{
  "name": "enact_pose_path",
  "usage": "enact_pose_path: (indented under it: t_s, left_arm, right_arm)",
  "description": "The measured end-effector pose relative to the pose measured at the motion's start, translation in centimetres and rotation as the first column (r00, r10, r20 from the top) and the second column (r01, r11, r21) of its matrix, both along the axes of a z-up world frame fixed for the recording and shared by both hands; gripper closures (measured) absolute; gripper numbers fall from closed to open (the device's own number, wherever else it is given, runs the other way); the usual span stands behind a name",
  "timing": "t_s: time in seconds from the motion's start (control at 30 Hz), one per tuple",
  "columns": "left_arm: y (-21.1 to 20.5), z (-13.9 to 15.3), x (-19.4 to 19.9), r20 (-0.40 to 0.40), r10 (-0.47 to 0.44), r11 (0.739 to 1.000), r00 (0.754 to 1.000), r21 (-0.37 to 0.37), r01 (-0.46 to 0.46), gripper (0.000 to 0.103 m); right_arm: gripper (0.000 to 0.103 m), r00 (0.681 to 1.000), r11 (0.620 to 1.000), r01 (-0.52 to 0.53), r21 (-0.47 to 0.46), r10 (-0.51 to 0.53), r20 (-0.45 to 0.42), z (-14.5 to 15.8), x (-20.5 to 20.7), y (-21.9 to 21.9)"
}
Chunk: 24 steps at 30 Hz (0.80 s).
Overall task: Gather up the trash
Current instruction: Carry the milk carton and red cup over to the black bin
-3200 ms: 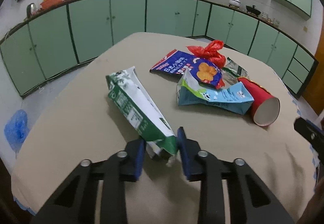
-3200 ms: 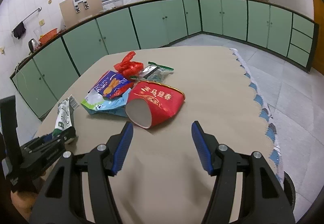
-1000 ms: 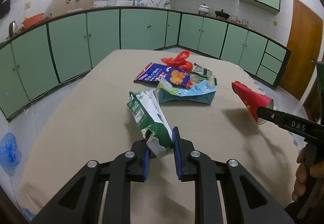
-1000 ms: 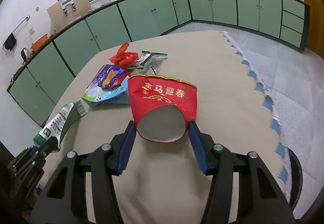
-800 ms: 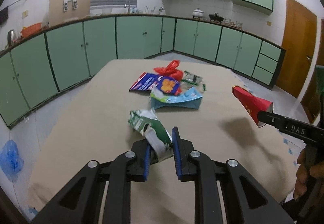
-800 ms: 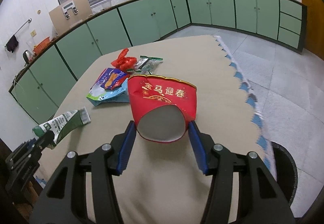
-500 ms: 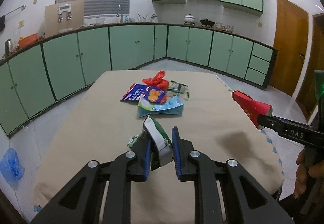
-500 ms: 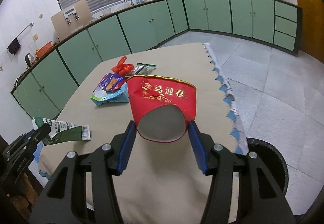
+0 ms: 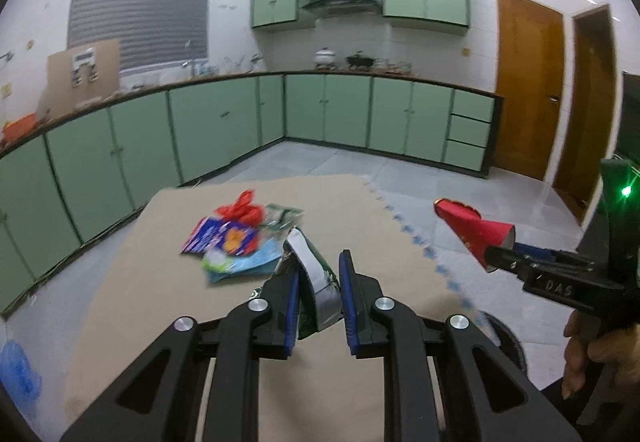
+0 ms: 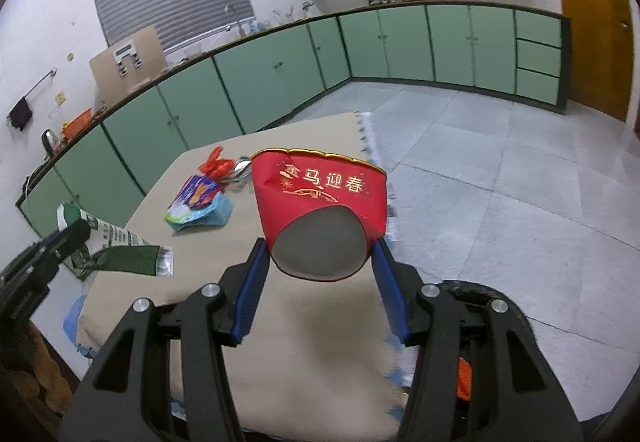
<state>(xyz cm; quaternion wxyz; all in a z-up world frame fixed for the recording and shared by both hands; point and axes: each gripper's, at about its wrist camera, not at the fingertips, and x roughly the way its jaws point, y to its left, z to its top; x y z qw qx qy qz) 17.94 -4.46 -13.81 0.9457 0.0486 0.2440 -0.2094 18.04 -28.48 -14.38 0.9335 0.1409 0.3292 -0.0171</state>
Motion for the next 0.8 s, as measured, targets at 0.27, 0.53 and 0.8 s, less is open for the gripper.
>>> enact_pose_path:
  t_s: [0.27, 0.53, 0.8]
  left_arm:
    - [-7.9, 1.4, -0.9, 0.019, -0.172, 0.985, 0.985, -0.012, 0.172, 0.084]
    - [-17.0, 1.1, -2.5, 0.000, -0.357, 0.933, 0.934, -0.043, 0.357, 0.084]
    - [-22.6, -1.0, -3.4, -0.055, -0.466, 0.883, 0.883, -0.087, 0.460, 0.084]
  right_arm:
    - [0.052, 0.992, 0.992, 0.127, -0.015, -0.128, -0.014, -0.5, -4.3, -6.4]
    - [0.052, 0.962, 0.966, 0.259, 0.004, -0.258, -0.084, -3.5, -8.4, -12.7]
    - [0.052, 0.943, 0.951, 0.307, 0.026, -0.300, -0.145, -6.7, -10.1, -15.4]
